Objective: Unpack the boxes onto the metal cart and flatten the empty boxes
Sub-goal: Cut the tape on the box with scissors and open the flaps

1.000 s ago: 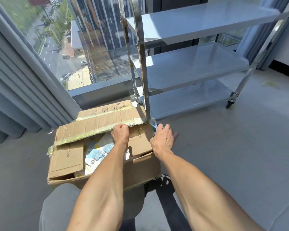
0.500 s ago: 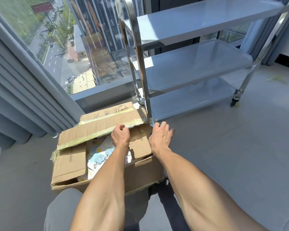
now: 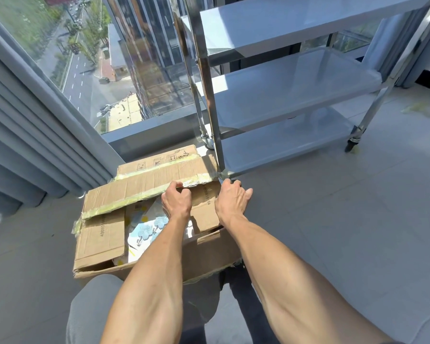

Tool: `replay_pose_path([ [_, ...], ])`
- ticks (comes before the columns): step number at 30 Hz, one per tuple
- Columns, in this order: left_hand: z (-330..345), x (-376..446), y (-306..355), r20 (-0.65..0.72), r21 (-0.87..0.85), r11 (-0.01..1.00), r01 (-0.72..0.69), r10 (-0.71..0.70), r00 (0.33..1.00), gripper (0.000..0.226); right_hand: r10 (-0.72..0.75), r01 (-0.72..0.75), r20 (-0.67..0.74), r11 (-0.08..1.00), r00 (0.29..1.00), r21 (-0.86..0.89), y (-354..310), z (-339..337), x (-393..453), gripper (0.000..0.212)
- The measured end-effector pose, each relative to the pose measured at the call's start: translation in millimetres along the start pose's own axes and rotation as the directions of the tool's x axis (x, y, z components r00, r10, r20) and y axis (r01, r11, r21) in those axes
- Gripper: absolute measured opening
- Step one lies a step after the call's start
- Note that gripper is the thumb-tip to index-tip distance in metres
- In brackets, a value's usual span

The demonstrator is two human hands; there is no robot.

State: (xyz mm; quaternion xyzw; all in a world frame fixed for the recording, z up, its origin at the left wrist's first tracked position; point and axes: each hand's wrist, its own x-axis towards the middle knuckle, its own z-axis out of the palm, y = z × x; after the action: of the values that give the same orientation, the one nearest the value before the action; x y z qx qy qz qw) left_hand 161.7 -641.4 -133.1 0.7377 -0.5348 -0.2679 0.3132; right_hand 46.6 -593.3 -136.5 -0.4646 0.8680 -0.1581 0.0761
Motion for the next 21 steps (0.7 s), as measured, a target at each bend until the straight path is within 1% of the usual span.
replay_pose_path([
  [3, 0.5, 0.1, -1.9, 0.004, 0.035, 0.999, -0.011, 0.011, 1.0, 0.033, -0.003, 0.002, -0.049, 1.0, 0.999, -0.015, 5.7, 0.5, 1.2, 0.025],
  [6, 3.7, -1.3, -3.5, 0.005, 0.061, 0.998, -0.018, 0.017, 1.0, 0.035, -0.074, 0.069, -0.054, 0.994, 0.996, -0.088, 10.4, -4.3, 3.8, 0.027],
  [9, 8.0, -3.5, 0.3, -0.024, 0.042, 0.999, -0.001, 0.002, 1.0, 0.034, -0.143, 0.134, -0.064, 0.981, 0.988, -0.137, 14.5, -9.2, -0.5, 0.027],
  [11, 10.7, -4.2, 2.8, -0.041, 0.027, 1.0, 0.011, -0.01, 0.999, 0.033, -0.23, 0.211, -0.065, 0.954, 0.971, -0.213, 19.7, -10.0, -5.0, 0.028],
  [13, 12.3, -4.2, 3.5, -0.049, 0.022, 1.0, 0.02, -0.019, 0.999, 0.033, -0.268, 0.246, -0.057, 0.937, 0.962, -0.247, 23.1, -12.4, -7.2, 0.03],
  [16, 13.6, -6.2, 4.5, -0.074, 0.024, 1.0, 0.018, -0.017, 0.997, 0.035, -0.265, 0.246, -0.054, 0.941, 0.963, -0.233, 20.4, -16.3, -8.2, 0.029],
  [18, 12.1, -7.3, 8.5, -0.092, 0.029, 0.999, 0.015, -0.012, 0.996, 0.037, -0.267, 0.256, -0.017, 0.939, 0.964, -0.231, 16.9, -19.5, -8.9, 0.028],
  [20, 9.3, -4.2, 13.3, -0.106, 0.039, 0.999, 0.003, 0.001, 0.994, 0.039, -0.222, 0.22, 0.014, 0.955, 0.975, -0.2, 18.8, -20.9, -7.6, 0.031],
  [21, 7.3, -1.5, 15.7, -0.112, 0.041, 0.999, -0.001, 0.006, 0.994, 0.039, -0.181, 0.179, -0.001, 0.972, 0.984, -0.153, 21.5, -21.2, -6.2, 0.031],
])
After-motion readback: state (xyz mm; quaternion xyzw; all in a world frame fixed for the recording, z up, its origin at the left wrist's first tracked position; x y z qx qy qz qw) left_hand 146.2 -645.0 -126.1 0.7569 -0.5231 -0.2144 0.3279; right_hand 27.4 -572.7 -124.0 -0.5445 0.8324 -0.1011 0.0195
